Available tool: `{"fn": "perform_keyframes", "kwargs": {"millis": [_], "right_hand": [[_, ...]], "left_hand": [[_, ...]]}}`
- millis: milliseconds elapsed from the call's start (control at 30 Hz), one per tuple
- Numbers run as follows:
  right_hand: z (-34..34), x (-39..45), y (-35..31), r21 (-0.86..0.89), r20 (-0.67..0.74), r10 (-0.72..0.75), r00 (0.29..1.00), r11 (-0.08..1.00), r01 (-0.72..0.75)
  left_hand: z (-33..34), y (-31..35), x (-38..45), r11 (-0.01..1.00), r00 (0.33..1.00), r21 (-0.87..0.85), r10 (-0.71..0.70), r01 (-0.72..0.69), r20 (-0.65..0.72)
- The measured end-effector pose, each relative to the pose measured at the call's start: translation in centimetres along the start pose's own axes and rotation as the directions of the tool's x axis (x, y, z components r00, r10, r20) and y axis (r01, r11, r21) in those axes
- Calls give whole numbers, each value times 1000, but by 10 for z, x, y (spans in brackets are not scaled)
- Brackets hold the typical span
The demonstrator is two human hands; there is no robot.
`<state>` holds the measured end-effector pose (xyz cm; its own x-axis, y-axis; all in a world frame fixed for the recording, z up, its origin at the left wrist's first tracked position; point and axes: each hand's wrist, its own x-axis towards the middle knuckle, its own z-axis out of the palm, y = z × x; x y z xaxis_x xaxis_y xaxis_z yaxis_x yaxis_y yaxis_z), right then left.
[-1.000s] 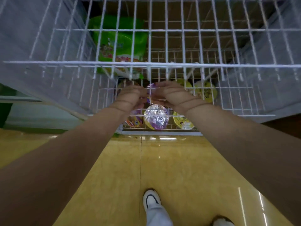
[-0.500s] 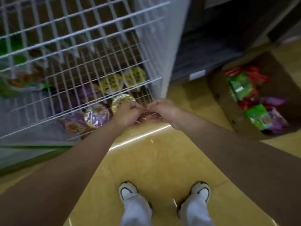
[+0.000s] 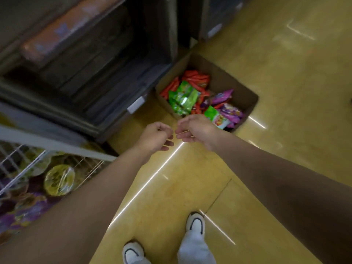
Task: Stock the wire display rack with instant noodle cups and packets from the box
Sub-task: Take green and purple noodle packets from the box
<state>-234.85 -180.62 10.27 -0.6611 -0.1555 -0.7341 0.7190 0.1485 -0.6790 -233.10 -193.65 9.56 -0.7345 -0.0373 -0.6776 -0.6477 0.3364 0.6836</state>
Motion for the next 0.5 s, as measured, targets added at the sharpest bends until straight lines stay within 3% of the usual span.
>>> {"fn": "perform_keyframes", "kwargs": {"millis": [200, 500], "right_hand": [[-86, 7, 0, 146, -153, 51, 987, 989, -28], [-168, 82, -8, 287, -263, 180, 948, 952, -102]], "left_hand": [[57, 55, 31, 993, 992, 88, 72, -81, 103], [96, 105, 133, 995, 988, 93, 23, -38, 156]]}}
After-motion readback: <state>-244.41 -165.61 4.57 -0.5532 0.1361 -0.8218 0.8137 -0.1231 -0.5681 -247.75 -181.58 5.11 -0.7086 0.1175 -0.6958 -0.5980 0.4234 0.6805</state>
